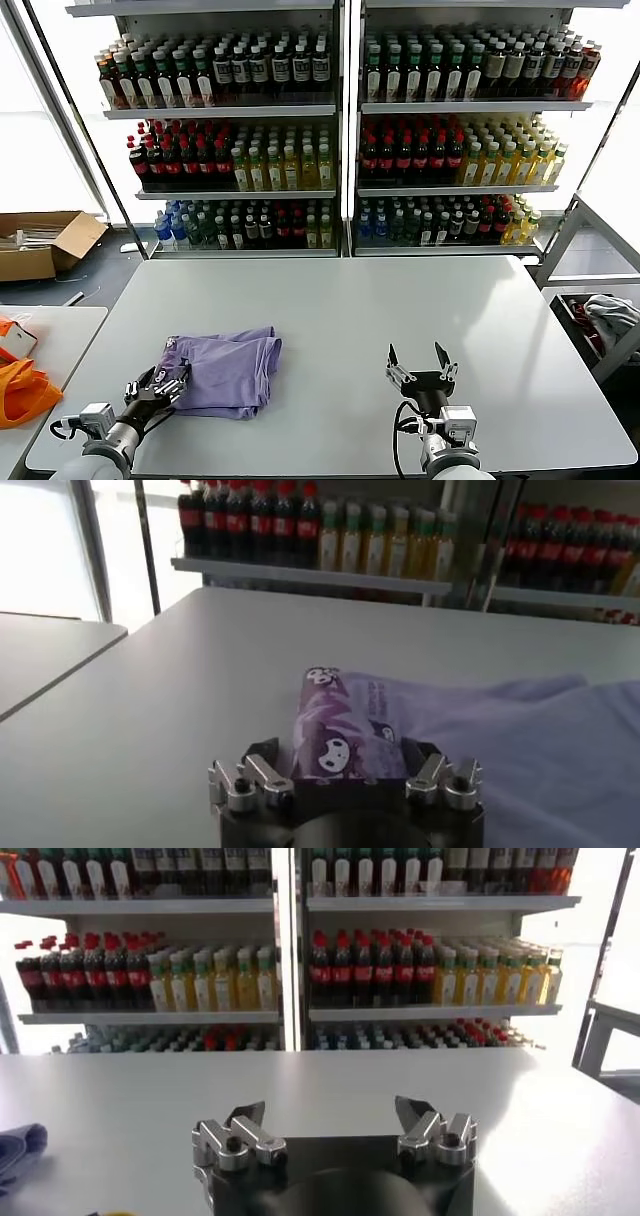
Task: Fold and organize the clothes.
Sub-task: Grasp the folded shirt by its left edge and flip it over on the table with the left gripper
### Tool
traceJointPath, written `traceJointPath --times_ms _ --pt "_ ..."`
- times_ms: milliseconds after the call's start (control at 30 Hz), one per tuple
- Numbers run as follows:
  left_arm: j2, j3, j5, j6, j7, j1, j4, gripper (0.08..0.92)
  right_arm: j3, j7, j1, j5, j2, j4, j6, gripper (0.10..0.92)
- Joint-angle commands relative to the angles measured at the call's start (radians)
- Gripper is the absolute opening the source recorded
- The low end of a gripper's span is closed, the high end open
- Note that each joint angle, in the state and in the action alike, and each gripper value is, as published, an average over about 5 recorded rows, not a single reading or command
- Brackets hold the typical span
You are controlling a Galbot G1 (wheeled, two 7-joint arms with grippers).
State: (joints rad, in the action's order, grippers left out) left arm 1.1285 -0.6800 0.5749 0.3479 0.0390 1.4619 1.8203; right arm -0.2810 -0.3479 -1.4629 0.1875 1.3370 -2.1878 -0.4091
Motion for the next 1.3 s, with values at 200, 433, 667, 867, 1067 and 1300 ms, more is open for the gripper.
traceJointPath --times_ms 200,433,667,867,1067,1300 --pt "0.012 0.009 0.039 -0.002 0.004 -0.003 -0.014 0.485 -0.001 0.000 0.008 0.000 -0.001 -0.006 -0.005 0.823" --pt "0.000 -0.041 0.070 -0.010 0.003 -0.008 -0.004 0.286 -0.004 -0.002 0.017 0.002 0.001 -0.001 -0.005 0.823" --pt "-0.079 -0.201 0.167 0.003 0.012 0.005 0.031 0.127 -0.005 -0.007 0.028 0.006 -0.001 -0.001 -0.005 0.823" --pt "-0.187 -0.358 0.224 0.017 0.012 0.014 0.022 0.124 -0.002 -0.007 0.028 0.008 0.000 0.000 -0.003 0.823" --pt "-0.241 -0.436 0.217 0.018 0.003 0.023 0.072 0.124 -0.008 -0.008 0.025 0.013 -0.001 0.003 0.005 0.823" --pt "-0.168 -0.276 0.132 0.021 -0.005 0.044 0.258 0.124 -0.016 -0.010 0.022 0.013 0.007 -0.002 0.002 0.823"
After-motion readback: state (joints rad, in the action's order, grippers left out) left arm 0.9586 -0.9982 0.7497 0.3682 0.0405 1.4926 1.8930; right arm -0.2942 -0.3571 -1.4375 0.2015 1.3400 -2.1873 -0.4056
